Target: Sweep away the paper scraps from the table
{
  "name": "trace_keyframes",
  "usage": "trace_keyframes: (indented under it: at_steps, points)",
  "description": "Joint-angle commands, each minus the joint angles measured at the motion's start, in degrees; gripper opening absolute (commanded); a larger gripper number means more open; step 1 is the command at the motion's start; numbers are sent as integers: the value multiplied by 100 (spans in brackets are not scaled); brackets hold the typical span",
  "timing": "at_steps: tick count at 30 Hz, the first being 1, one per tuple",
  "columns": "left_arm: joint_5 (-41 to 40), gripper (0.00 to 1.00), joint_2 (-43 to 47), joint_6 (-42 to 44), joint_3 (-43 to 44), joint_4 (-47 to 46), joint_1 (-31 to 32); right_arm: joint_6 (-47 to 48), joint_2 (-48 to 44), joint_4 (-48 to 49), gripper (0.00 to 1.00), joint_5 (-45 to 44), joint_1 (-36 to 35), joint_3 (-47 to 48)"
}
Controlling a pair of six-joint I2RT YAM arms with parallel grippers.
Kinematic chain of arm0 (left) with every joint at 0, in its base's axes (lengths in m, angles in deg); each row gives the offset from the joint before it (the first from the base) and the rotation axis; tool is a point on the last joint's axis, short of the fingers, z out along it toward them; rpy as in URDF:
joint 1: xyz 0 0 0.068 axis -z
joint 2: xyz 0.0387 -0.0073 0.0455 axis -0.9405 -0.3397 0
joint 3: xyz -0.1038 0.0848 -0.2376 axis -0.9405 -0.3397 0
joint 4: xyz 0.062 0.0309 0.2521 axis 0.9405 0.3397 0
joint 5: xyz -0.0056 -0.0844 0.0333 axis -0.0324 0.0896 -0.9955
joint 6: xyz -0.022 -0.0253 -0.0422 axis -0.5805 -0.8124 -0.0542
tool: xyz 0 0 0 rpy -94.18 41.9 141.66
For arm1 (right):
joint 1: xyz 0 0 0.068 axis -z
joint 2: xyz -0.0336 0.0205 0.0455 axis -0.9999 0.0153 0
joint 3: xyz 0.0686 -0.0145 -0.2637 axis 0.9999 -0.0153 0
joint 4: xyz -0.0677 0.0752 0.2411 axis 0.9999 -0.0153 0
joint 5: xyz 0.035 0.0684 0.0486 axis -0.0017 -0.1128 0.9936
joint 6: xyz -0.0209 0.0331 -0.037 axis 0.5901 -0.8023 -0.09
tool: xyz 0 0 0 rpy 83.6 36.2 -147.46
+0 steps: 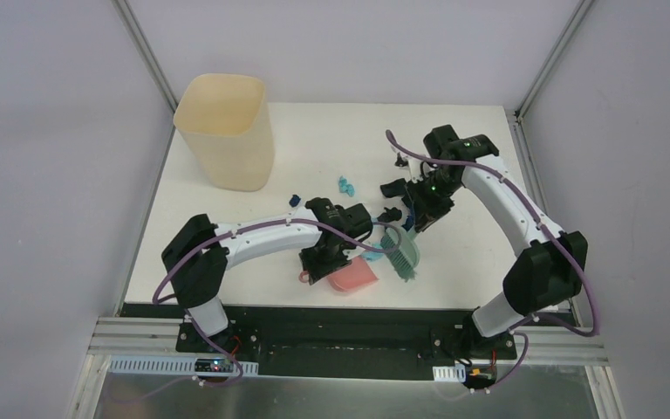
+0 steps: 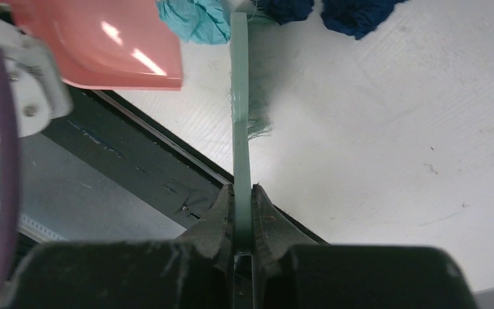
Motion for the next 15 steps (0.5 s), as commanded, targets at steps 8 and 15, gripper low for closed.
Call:
trace_keyframes:
  at_steps: [8,15]
  points:
    - [-21,0,-216,-54,6,-1074,-24,261,532,-586,0,2007,-413,829]
    - [-719,0,347,-482,-252,-737,-41,549,273,-695,0,693,-96,1617]
